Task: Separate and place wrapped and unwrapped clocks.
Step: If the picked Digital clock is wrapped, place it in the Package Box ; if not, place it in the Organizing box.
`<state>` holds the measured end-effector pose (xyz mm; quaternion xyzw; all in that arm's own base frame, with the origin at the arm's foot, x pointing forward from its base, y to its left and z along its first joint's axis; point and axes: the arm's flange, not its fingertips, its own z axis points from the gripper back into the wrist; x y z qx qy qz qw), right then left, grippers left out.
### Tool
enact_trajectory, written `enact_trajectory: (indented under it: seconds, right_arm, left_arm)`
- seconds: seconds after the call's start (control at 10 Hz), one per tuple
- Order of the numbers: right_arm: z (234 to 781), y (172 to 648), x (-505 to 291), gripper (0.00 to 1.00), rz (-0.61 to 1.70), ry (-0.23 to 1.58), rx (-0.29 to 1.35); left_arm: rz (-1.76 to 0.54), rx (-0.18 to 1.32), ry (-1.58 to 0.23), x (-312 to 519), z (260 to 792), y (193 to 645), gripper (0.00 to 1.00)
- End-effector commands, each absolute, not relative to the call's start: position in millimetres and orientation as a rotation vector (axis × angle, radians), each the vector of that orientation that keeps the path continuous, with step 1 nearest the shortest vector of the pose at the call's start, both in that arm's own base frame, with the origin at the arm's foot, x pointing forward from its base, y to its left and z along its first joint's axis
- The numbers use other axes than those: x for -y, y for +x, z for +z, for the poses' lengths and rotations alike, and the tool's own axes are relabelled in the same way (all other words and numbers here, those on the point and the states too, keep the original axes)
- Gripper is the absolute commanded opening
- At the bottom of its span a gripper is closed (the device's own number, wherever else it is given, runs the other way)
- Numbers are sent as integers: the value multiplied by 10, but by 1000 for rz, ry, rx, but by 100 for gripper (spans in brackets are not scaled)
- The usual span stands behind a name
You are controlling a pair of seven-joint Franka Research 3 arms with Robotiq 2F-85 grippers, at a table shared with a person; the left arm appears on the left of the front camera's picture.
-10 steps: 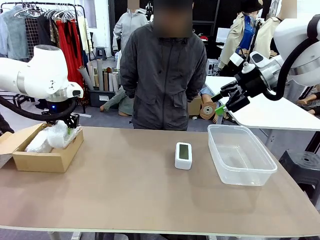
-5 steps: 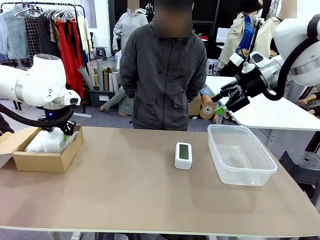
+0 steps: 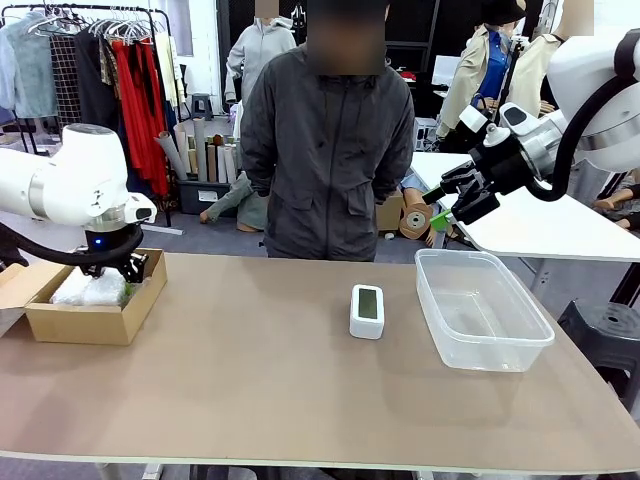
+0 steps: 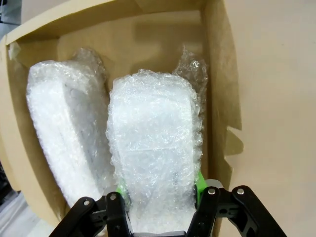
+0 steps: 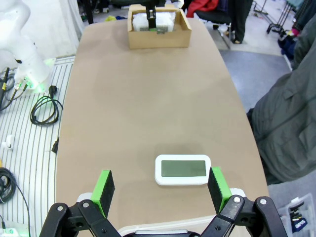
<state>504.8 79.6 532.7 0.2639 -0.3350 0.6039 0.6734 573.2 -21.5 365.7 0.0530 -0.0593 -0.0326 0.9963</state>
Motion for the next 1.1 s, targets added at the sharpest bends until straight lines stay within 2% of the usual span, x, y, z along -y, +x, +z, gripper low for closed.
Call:
enact_trajectory:
  seconds: [0.0, 0.1, 0.2, 0.6, 0.7, 1.0]
  right_arm:
    - [5351, 5046, -801, 100, 1363, 596, 762]
    - [5351, 5046, -801, 100, 1363, 596, 762]
    - [5351, 5046, -801, 100, 1363, 596, 762]
    - [5351, 5046, -801, 100, 1363, 596, 762]
    - [5351, 5046, -801, 100, 1363, 596, 762]
    - [5351, 5046, -801, 100, 1363, 596, 762]
  left_arm:
    - [-65, 136, 74, 147, 3600, 5786, 0]
    - [-53, 131, 68, 131, 3551, 5805, 3]
    - [-49, 125, 65, 119, 3527, 5818, 18]
    - [-35, 143, 74, 121, 3602, 5821, 95]
    - [-35, 152, 81, 119, 3662, 5826, 100]
    - [1, 178, 85, 131, 3954, 5832, 100]
